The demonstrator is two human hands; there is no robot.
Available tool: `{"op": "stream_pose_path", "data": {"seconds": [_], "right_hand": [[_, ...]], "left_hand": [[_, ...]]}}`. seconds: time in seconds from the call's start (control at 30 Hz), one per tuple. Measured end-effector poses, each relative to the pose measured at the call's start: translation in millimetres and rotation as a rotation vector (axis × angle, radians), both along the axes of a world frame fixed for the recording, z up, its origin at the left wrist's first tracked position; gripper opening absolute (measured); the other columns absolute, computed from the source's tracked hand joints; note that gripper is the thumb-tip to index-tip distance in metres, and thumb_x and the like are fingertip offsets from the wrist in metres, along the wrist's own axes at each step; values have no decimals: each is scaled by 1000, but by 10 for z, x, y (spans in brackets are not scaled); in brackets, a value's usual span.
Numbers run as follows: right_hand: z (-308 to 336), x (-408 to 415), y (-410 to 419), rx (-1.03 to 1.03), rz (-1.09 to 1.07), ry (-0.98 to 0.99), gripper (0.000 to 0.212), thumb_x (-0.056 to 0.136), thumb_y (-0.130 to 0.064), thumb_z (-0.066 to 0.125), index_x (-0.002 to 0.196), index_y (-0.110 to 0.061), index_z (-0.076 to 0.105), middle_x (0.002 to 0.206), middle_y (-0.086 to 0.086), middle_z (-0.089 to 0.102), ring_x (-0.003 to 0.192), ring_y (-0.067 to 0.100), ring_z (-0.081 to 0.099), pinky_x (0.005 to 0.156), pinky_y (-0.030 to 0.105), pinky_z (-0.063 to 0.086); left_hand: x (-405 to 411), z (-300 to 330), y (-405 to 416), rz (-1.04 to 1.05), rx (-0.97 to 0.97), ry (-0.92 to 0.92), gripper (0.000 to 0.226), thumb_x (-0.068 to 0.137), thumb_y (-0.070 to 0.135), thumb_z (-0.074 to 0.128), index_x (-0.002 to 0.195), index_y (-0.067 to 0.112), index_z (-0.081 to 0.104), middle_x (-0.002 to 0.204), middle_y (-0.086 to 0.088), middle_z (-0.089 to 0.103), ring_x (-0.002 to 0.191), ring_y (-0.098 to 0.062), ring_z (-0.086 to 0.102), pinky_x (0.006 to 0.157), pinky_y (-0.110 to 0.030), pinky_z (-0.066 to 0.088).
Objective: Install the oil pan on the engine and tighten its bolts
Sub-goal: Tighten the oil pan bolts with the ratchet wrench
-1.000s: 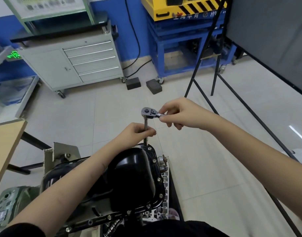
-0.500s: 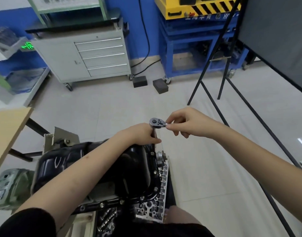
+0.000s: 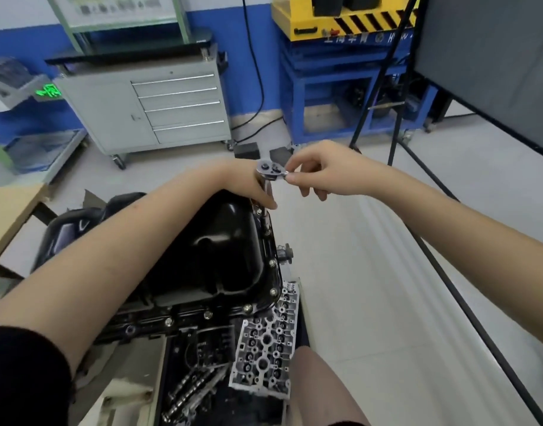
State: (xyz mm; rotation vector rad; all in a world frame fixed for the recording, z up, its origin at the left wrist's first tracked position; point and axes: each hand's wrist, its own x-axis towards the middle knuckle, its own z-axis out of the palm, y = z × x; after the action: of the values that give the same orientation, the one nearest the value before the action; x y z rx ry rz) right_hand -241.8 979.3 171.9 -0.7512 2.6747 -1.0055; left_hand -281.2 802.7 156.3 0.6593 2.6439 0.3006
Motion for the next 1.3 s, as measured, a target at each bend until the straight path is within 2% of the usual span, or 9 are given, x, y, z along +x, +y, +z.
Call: {"op": "stream_pose_path", "data": {"seconds": [0.2,0.33,0.43,0.5,0.6,0.83,1.03,1.13,1.3], "right_hand": [[12,87,-38,72,13,102,10,91,-28,54,92,-21,61,65,-8,62,51,15,54,45,11,38],[-53,115,-29,41,38,81,12,92,-26,53,95,-17,60,67,-5,62,55,16,56,59,25,45],[-35,72,-14,82,64,135,13,92,-26,53,92,-18,62,69,-6,61,62,15,54,49,14,39],[14,3,-3,179,141,234,13,92,-23,53,92,-15,64,72,0,58,67,17,49,57,22,37],[100,-133,-8,321,252,362,18,91,-17,53,104,-13,64,75,-3,50,73,14,44,61,24,26],[175,-286,-25,366,393,441,24,90,-18,54,112,-20,64,66,-20,43,66,6,41,53,11,28],[157,-304,-12,447,365,523,11,92,-28,51,82,-26,55,59,-16,34,73,14,38,49,24,23],[128,-330,-8,460,351,514,39,93,-26,49,58,-27,31,59,-12,33,73,18,39,51,27,25],[116,-318,-56,472,456,593,13,93,-24,49,86,-17,58,62,-12,37,74,18,40,54,28,25]], "left_hand": [[158,-34,-69,123,12,149,36,78,44,66,89,10,62,84,-3,65,79,-22,59,77,-32,48],[263,-20,-60,206,-31,310,46,76,51,64,56,15,43,52,2,43,54,-13,43,67,-28,29],[361,-14,-73,286,113,362,42,74,41,69,51,20,42,48,4,38,48,-8,35,57,-22,27],[420,-9,-49,294,133,386,36,75,36,70,52,21,47,48,5,38,50,-10,36,82,-29,37],[480,-7,-12,315,106,403,22,76,35,70,74,14,65,60,1,52,70,-16,49,111,-39,11],[665,-143,119,561,58,602,32,79,45,63,79,13,61,80,-4,66,91,-21,61,110,-34,-14],[801,-441,306,876,178,913,26,84,41,59,90,19,72,105,1,68,130,-12,38,110,-40,-13],[820,-498,340,936,186,975,26,85,39,59,89,19,75,123,2,61,135,-17,29,111,-43,-9],[797,-501,313,949,147,893,32,80,46,63,95,19,72,136,1,50,139,-17,20,112,-42,-7]]}}
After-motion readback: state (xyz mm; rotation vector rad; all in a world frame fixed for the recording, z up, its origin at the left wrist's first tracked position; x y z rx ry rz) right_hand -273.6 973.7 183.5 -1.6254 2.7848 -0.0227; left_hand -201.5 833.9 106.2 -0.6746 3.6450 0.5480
